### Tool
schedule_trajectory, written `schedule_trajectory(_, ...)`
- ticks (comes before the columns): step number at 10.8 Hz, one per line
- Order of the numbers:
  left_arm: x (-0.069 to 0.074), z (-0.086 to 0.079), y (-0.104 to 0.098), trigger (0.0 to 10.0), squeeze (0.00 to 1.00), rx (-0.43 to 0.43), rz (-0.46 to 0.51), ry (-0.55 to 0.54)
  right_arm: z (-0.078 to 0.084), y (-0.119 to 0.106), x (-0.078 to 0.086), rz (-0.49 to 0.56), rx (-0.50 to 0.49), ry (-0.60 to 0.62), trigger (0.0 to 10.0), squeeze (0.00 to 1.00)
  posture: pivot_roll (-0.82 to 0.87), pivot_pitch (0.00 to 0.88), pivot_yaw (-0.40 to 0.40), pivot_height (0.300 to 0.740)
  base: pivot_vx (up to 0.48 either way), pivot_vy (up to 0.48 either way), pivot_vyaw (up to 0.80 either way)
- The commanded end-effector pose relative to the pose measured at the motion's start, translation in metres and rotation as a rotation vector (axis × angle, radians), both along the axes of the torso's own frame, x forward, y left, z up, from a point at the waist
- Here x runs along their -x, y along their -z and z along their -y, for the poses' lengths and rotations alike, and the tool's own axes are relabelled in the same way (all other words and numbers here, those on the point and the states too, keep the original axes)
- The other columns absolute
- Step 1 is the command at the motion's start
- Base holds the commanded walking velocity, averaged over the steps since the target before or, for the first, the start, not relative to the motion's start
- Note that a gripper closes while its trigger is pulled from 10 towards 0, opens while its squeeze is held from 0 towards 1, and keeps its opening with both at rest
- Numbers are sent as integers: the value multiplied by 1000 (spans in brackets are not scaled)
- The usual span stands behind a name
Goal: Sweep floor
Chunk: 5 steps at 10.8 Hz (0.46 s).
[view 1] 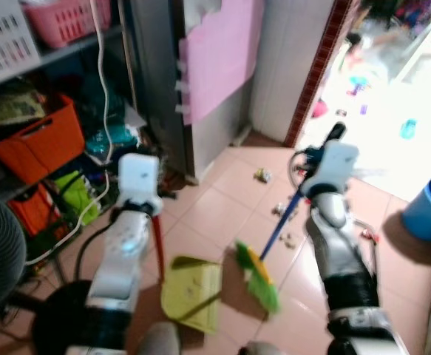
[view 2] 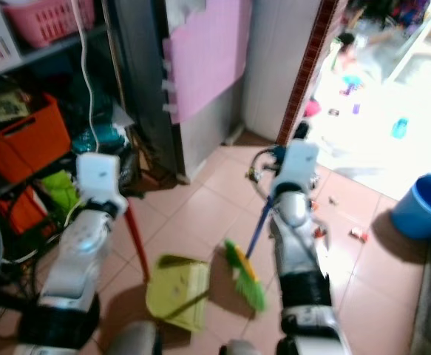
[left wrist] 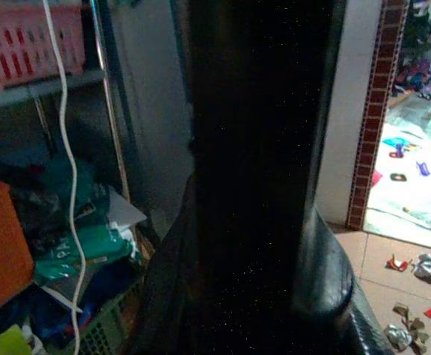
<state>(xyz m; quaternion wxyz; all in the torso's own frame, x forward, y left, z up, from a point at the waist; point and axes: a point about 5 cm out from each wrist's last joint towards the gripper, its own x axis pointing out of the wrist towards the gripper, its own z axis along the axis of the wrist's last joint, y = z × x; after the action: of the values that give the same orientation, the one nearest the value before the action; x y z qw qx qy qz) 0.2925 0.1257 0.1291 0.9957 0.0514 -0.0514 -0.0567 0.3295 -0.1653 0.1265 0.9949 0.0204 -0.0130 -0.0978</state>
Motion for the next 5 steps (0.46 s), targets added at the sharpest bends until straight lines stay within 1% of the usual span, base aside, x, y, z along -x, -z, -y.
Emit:
schedule_trajectory(1,-1,-9,-9,10000,0,-19,41,-21,-10,-7,-3,29,-2,-38,10000,0,10,76,-23,740,274,394,0)
schedule_trajectory(4,-1,-6,-6,10000,0,-19,26,-6,-9,-8,-3,30,4,-34,10000,0,3,75,-20,740,276,393,0)
schedule_trajectory(5,-2,-6,-5,10000,0,-33,19,2,-8,-7,-3,21,8,-27,10000,0,3,74,-20,740,277,394,-800)
